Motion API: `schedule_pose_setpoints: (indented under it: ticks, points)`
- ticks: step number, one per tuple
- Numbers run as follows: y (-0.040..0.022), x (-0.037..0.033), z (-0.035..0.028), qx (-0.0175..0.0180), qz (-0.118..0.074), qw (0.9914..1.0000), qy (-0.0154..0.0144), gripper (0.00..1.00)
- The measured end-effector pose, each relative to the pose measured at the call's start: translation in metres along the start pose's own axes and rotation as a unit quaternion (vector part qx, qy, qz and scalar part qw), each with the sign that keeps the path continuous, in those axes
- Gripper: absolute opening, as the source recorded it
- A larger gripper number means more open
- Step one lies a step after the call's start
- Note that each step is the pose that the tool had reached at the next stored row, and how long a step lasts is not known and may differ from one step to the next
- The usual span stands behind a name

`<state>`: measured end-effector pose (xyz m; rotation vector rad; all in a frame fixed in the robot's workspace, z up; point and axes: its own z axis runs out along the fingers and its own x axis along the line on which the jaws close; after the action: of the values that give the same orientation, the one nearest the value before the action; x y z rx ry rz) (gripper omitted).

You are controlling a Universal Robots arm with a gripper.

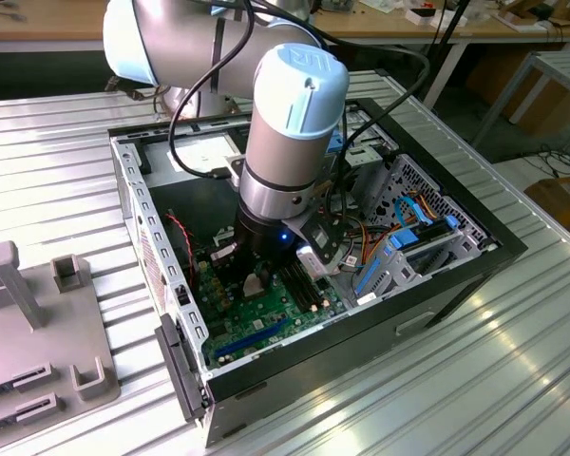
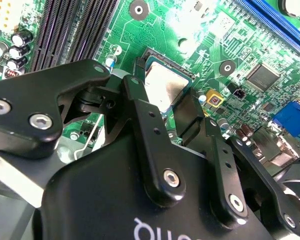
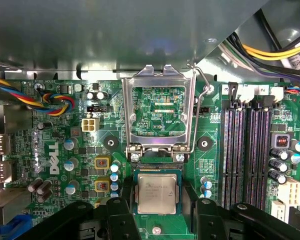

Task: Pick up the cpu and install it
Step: 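Place the cpu into insertion slot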

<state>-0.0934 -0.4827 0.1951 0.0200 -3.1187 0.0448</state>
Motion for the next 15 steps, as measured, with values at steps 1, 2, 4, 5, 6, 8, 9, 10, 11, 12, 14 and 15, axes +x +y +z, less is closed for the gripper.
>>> schedule_pose_setpoints:
  ticks: [1,2,4,5,6,8,9,10,11,12,14,15]
  points:
    - [0.0000,0.0000,-0.0001,-0.0003,0.000,1.00000,0.0000,0.47]
    - [0.0000,0.0000,-0.0003,-0.0006,0.000,1.00000,0.0000,0.47]
    - [-0.0002,0.0000,-0.0003,-0.0007,0.000,1.00000,0.0000,0.47]
    - [-0.0004,0.0000,-0.0003,-0.0008,0.000,1.00000,0.0000,0.47]
    - [-0.0007,0.0000,-0.0002,-0.0011,0.000,1.00000,0.0000,0.47]
    - [-0.0021,-0.0001,0.0000,-0.0016,0.000,1.00000,-0.0001,0.47]
    - [-0.0029,0.0000,-0.0001,-0.0014,0.000,1.00000,-0.0001,0.47]
    - [-0.0030,0.0001,-0.0002,-0.0012,0.000,1.00000,-0.0001,0.47]
    - [-0.0031,0.0001,-0.0003,-0.0012,0.000,1.00000,0.0000,0.47]
    - [-0.0031,0.0001,-0.0003,-0.0013,0.000,1.00000,0.0000,0.47]
    - [-0.0031,0.0001,-0.0003,-0.0013,0.000,1.00000,0.0000,0.47]
    - [-0.0031,0.0001,-0.0003,-0.0013,0.000,1.00000,0.0000,0.47]
